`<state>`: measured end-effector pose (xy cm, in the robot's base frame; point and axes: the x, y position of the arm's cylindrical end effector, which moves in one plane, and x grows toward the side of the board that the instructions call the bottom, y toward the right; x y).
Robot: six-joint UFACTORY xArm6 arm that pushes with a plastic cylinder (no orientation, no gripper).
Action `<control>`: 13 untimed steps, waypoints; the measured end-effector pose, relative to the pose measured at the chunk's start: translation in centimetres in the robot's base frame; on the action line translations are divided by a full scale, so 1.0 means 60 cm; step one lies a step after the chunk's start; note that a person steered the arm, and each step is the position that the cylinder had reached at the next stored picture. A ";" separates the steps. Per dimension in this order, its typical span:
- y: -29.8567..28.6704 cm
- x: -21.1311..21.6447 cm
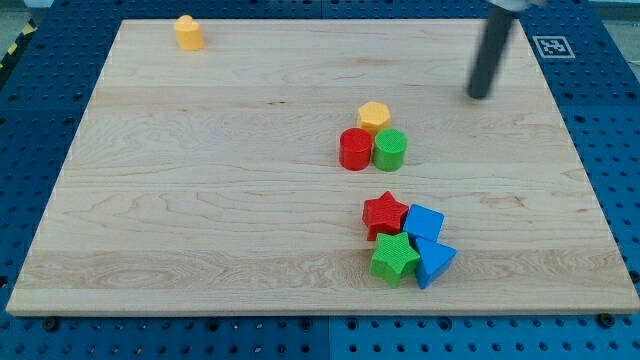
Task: Slide the yellow hexagon towards the yellow heart
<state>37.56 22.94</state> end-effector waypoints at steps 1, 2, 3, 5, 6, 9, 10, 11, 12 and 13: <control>0.024 0.106; -0.045 0.149; -0.187 0.122; -0.338 0.056; -0.248 0.062; -0.378 0.006; -0.382 0.004; -0.375 -0.016; -0.422 -0.058; -0.399 -0.058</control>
